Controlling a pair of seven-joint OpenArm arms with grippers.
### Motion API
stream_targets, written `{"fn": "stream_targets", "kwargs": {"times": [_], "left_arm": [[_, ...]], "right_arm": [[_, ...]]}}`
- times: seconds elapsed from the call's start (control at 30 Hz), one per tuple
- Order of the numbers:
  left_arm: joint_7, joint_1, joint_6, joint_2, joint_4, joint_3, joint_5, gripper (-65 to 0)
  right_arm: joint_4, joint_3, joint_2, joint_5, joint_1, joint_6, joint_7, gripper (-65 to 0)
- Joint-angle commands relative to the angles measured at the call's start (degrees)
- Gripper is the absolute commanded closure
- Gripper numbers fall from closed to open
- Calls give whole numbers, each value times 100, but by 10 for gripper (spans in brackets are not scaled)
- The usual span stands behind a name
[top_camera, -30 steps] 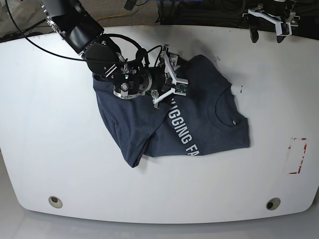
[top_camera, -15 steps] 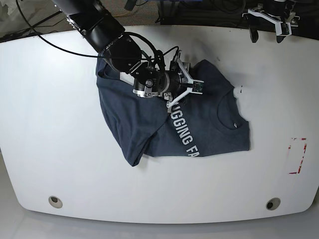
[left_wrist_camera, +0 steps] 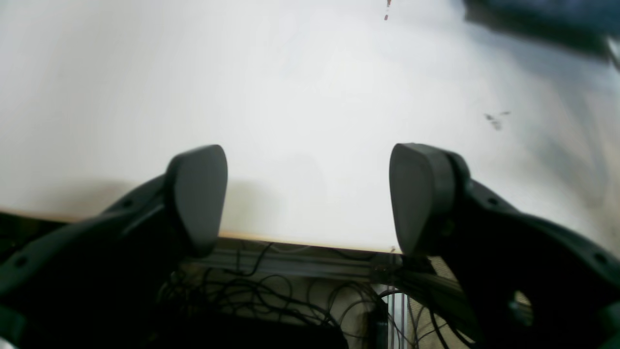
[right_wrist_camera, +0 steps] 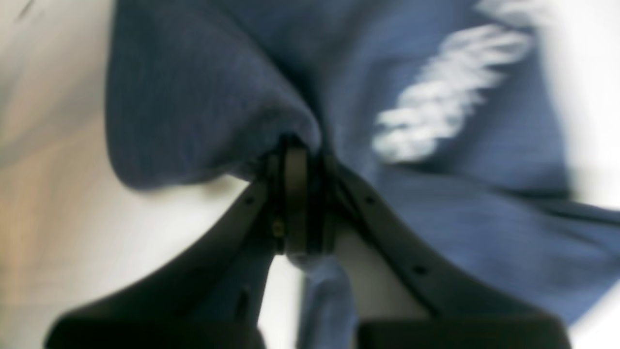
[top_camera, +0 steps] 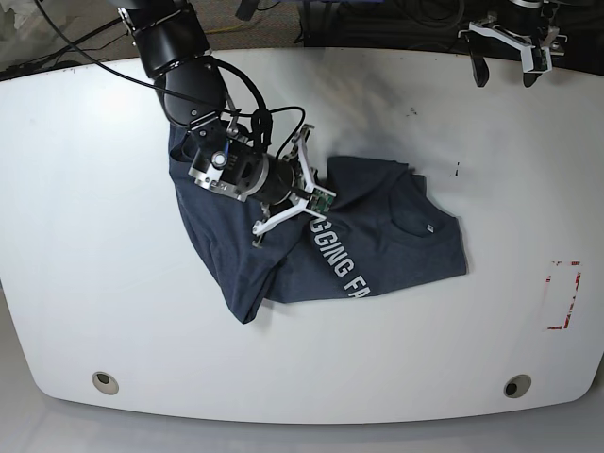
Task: Fold the T-shirt properly
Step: 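Grasp the shirt with the right gripper and drag it across the table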
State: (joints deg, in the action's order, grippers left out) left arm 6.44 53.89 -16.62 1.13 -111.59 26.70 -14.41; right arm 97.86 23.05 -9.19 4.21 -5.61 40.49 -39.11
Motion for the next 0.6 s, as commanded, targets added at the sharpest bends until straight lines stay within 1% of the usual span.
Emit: {"fn": "stream_targets", "kwargs": {"times": [0.0,0.1,0.13,0.2,0.27,0.43,0.57], "left_arm": [[-59,-22,-13,24,-116,25,-31,-492],[407,-294,-13,24,-221,25,-40,-492],[679,-461,-13,24,-274,25,-40,-492],[996,-637,-13,24,-291,25,-40,-492],[1321,-901,-13,24,-291,25,-40,-492],[1682,-1261,-21,32,-300,-116,-40,-492],[1752,-1481,-21,252,-300,-564,-40,-492]], "right_arm": [[574,-454,18,-65,-147,-49,65,0],[961,-955,62,-65,-332,-49,-322,0],[1093,-1105,62,-65,-464,-49,-454,0],[1225,-1219,62,-65,-631,-49,-621,0],[1392,-1351,62,-65,-982,-49,-849,0],[1479,-1430,27,-30,-1694,-49,-1236,0],[1479,-1492,-131,-65,-2292,-49,-1491,0]]}}
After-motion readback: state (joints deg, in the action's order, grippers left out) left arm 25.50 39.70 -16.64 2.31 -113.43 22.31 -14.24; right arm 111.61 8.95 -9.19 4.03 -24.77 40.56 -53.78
